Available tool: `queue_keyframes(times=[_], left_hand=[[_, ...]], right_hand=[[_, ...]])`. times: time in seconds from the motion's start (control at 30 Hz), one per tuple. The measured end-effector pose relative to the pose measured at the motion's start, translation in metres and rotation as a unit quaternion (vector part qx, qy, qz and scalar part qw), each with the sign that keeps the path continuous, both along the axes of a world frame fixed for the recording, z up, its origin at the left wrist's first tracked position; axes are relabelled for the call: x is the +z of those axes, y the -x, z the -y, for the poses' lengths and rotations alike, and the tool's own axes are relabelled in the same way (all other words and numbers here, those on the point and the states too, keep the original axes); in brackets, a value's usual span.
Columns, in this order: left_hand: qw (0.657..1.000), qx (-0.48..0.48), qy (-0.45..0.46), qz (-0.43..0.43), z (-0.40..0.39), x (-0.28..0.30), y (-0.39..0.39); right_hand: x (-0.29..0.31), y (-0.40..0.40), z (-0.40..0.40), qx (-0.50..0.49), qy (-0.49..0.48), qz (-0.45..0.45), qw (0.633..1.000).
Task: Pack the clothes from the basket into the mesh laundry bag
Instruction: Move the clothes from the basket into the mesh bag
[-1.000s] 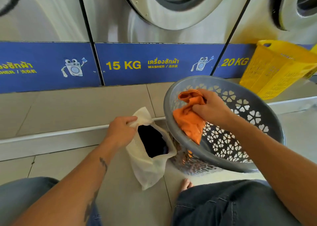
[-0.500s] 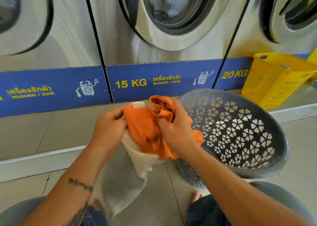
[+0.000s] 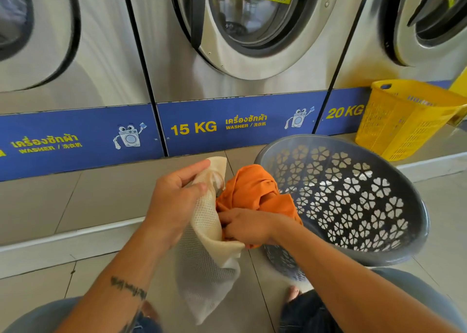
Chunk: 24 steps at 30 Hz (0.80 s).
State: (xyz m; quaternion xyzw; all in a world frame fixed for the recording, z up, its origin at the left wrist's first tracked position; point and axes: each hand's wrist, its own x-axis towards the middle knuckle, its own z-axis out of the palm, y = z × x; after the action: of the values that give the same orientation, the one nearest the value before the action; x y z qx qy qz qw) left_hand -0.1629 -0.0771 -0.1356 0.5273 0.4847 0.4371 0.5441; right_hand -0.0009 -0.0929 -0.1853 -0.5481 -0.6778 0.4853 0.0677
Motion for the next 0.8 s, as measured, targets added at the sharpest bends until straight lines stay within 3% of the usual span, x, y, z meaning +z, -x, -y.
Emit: queue_keyframes(times=[0.17,0.3,0.37,0.43,0.53,0.6,0.7,0.8], left_hand=[[1.000,-0.010,0.020,0.001,0.001,-0.003,-0.008],[1.000,0.015,0.020,-0.009,-0.004,-0.006,-0.008],[0.999,0.042,0.011,-0.021,-0.007,-0.004,-0.006],[0.998,0.052,-0.001,-0.034,-0.008,-0.002,-0.006],[0.997,0.051,-0.014,-0.062,-0.006,0.001,-0.010],[0.996,0.051,-0.017,-0.070,-0.005,0.001,-0.013],[0.996,0.054,-0.011,-0.071,-0.004,0.000,-0.014],[0.996,0.063,-0.004,-0.069,-0.002,0.002,-0.014]], right_hand=[[-0.013,0.008,-0.001,-0.074,-0.069,-0.009,0.995],[0.002,-0.003,0.001,-0.102,-0.036,-0.071,0.992],[0.019,-0.016,0.000,-0.100,-0.046,-0.060,0.992],[0.038,-0.033,-0.001,-0.137,-0.127,-0.012,0.982],[0.052,-0.070,-0.005,-0.228,-0.262,0.077,0.934],[0.053,-0.090,-0.004,-0.251,-0.198,0.069,0.945],[0.040,-0.095,0.004,-0.245,0.017,-0.041,0.968],[0.017,-0.089,-0.002,-0.273,0.024,-0.061,0.960]])
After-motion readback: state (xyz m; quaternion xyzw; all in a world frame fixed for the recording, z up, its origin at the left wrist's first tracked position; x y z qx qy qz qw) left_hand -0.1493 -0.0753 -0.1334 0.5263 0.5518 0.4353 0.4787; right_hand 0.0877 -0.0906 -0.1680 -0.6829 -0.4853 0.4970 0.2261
